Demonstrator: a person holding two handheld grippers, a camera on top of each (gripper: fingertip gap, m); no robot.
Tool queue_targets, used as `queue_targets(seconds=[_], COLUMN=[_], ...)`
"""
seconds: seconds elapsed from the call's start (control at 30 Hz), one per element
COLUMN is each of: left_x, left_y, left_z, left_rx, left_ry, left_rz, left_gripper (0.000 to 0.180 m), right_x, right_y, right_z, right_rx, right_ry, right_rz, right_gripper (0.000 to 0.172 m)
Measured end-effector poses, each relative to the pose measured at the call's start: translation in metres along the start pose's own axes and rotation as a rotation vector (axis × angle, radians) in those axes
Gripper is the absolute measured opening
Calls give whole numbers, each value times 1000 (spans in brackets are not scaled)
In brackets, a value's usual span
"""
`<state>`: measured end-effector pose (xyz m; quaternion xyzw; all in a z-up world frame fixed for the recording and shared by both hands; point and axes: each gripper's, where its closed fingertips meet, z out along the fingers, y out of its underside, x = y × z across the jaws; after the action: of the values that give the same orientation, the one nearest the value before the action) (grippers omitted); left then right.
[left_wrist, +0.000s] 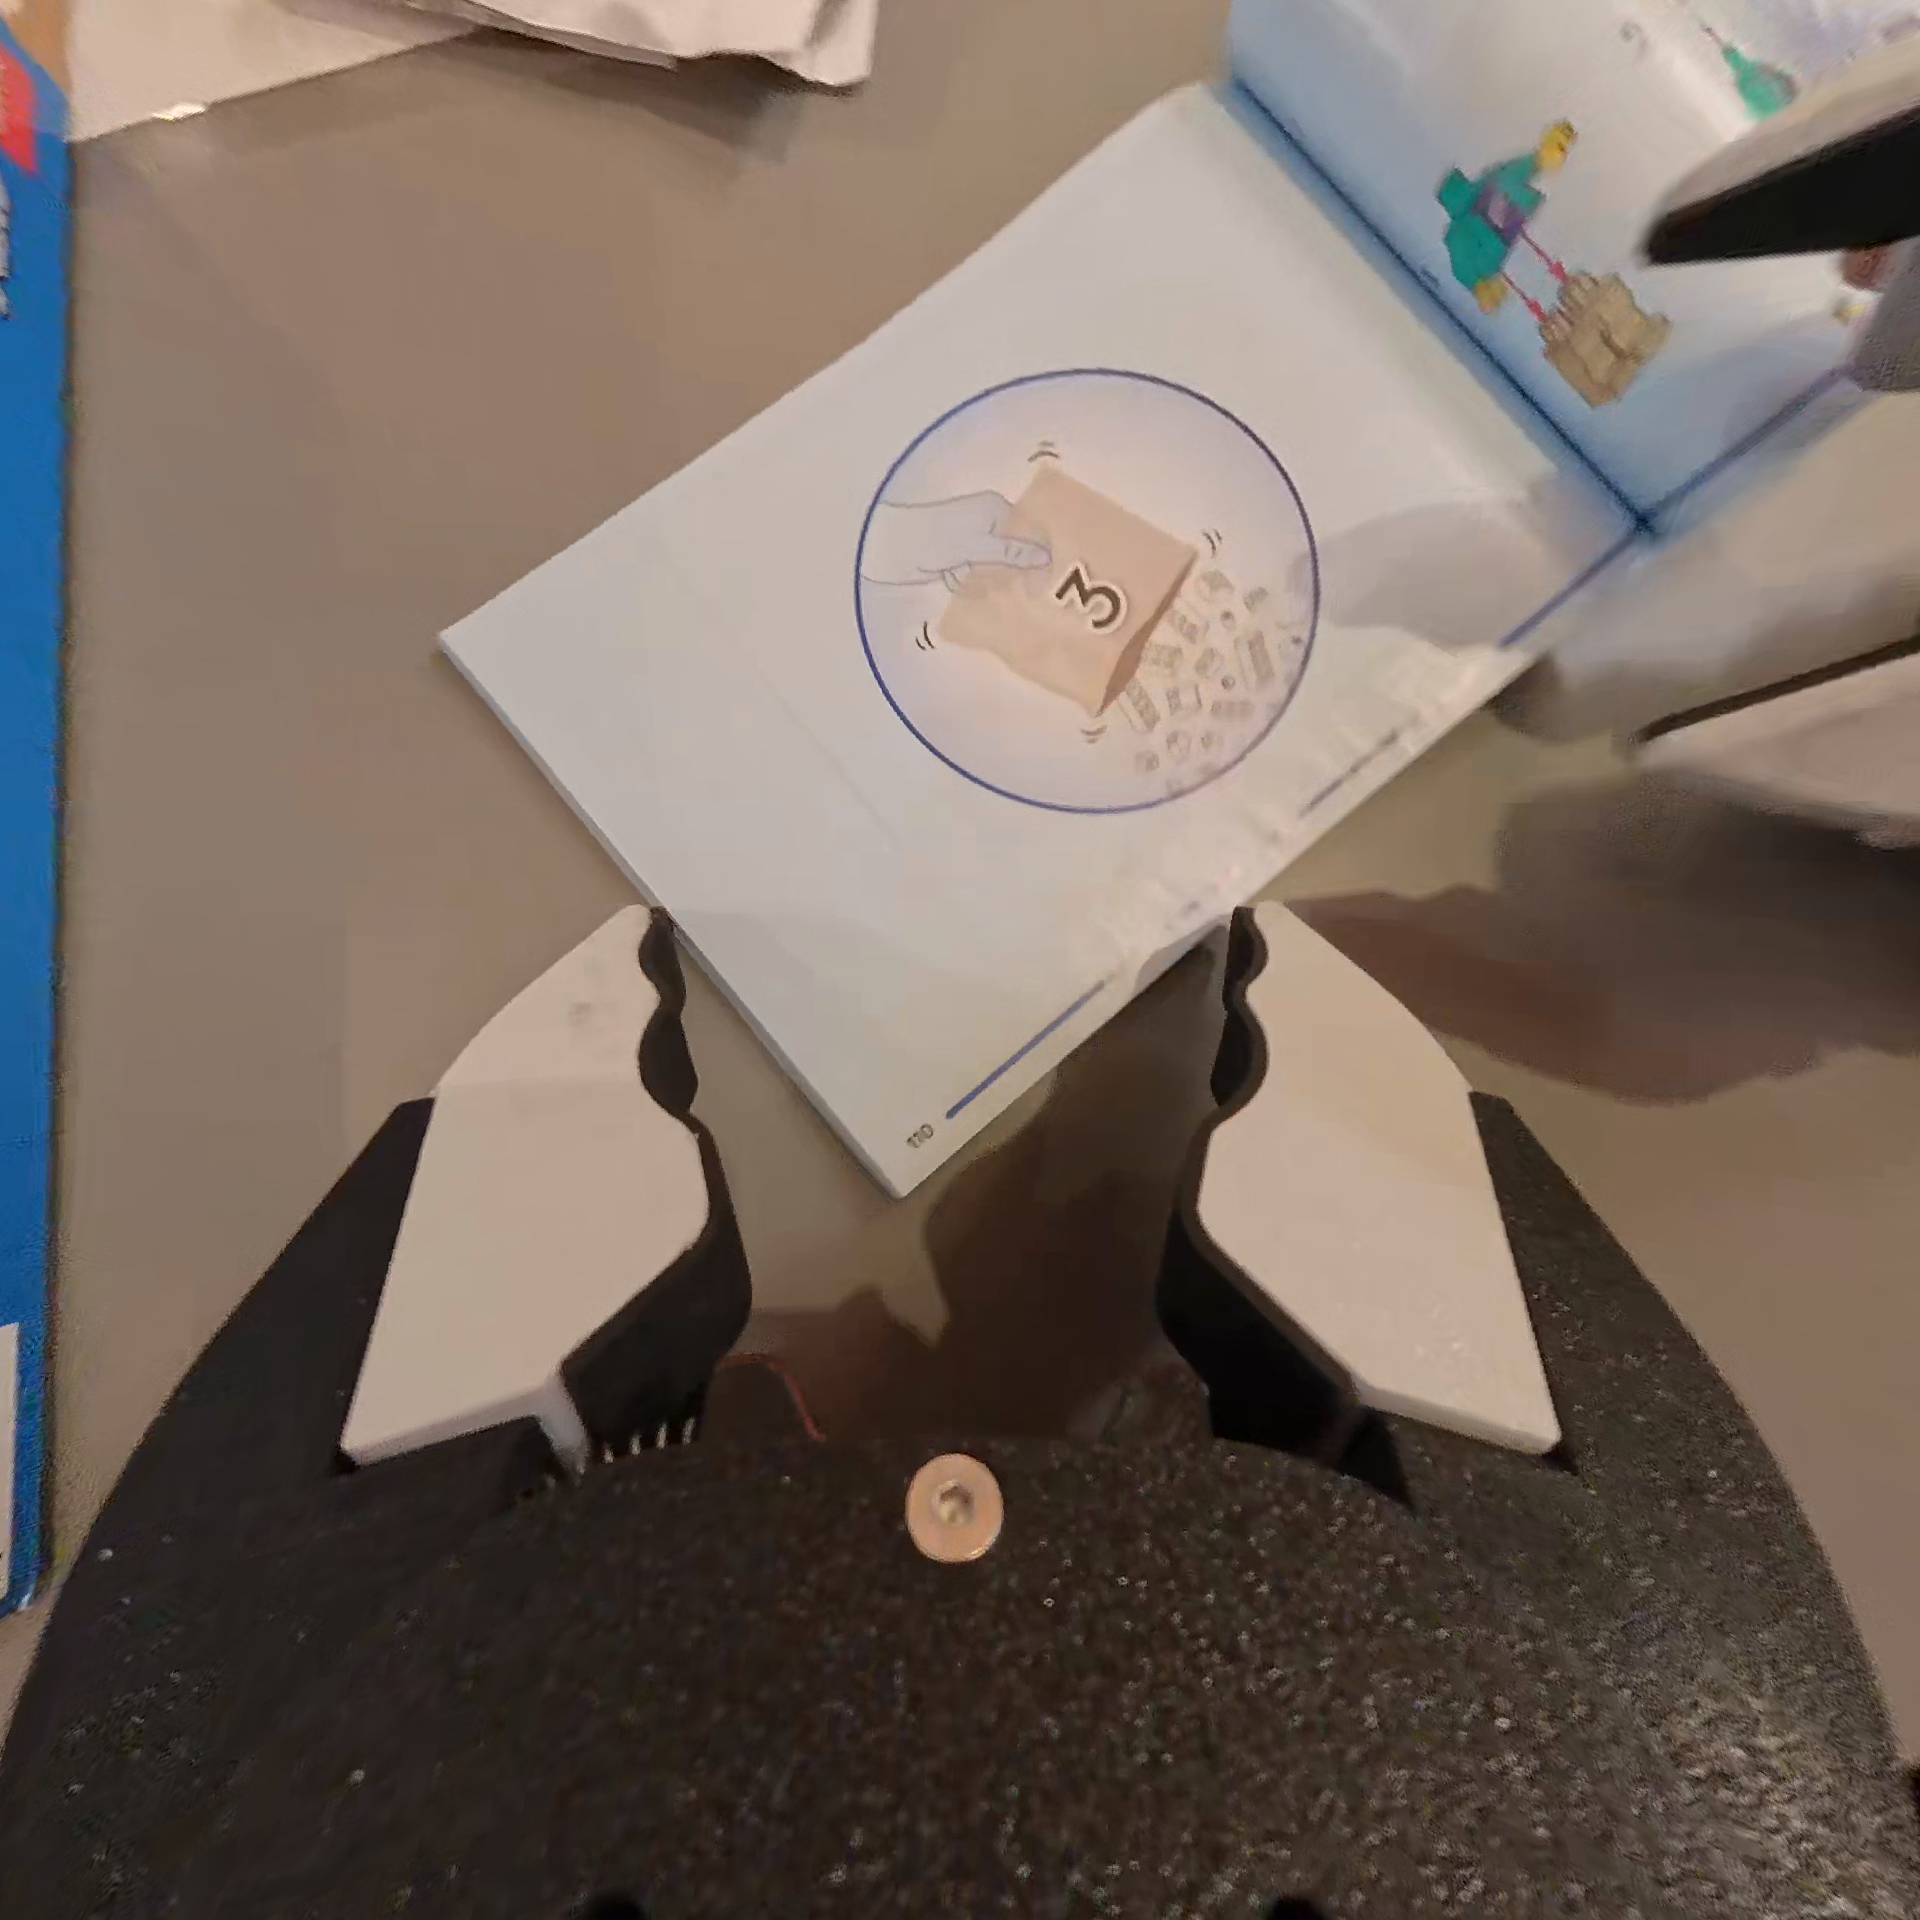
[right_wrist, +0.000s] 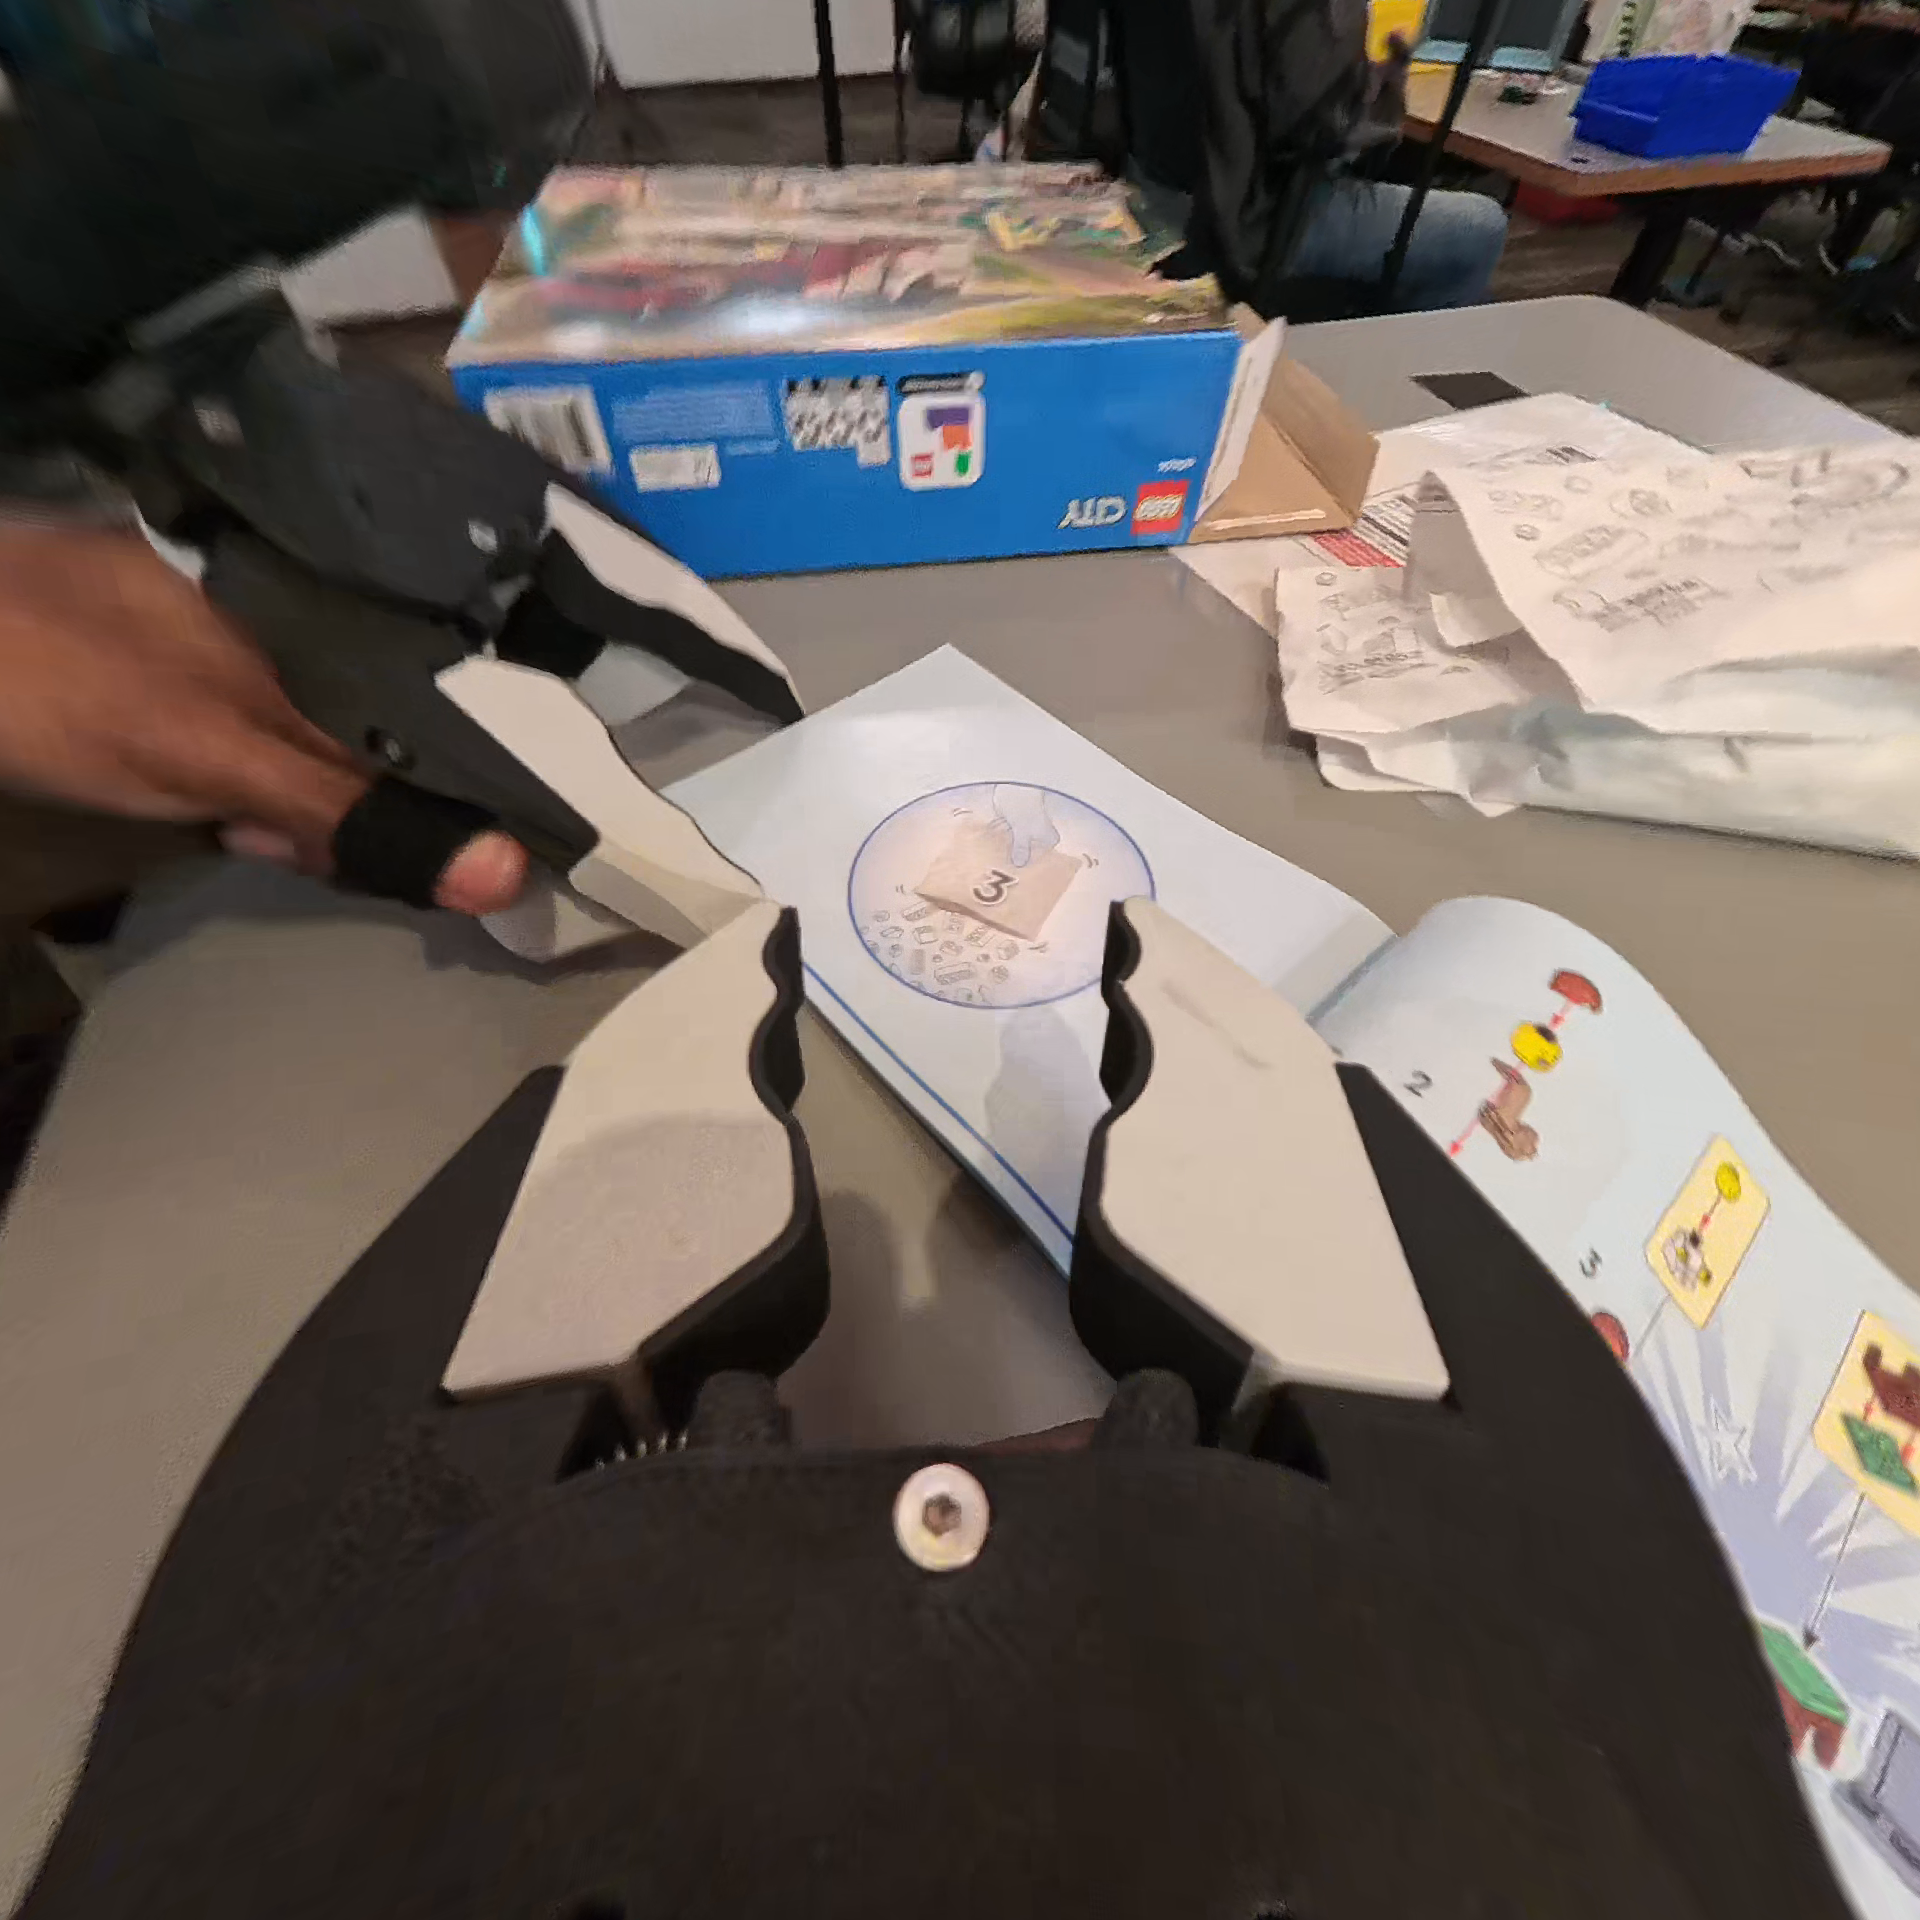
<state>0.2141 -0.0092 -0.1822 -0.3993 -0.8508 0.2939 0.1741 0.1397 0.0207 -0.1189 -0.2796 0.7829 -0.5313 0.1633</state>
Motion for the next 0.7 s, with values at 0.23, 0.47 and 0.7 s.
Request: queue_targets(seconds=[0.23, 0.47, 0.7], left_x=[15, -27, -23], left_y=[-3, -42, -46], left_z=[-12, -23, -13], left_rx=[37, 365, 359], left_ry=[154, 303, 288], left_rz=[-26, -489, -478], left_gripper=[96, 79, 78], right_x=[-16, -19, -14], right_y=[31, 45, 51], right_z=[10, 21, 26], right_rx=[-190, -310, -371], right_ry=[-29, -80, -120], right_rz=[-307, -302, -188], right_gripper=[57, 49, 43])
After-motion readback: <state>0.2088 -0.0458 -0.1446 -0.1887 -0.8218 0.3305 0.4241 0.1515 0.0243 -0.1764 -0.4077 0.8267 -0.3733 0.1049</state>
